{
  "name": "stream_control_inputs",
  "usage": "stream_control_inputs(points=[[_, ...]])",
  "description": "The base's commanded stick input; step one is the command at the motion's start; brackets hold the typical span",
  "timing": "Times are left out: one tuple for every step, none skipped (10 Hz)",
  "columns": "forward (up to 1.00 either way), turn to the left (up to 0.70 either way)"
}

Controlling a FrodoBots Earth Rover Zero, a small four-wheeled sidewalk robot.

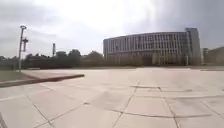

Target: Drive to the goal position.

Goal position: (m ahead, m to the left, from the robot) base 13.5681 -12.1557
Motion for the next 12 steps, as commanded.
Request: stream_control_inputs(points=[[0.70, 0.00], [0.70, 0.00], [0.70, 0.00], [0.70, 0.00], [0.70, 0.00], [0.70, 0.00], [0.70, 0.00], [0.70, 0.00], [0.70, 0.00], [0.70, 0.00], [0.70, 0.00], [0.70, 0.00]])
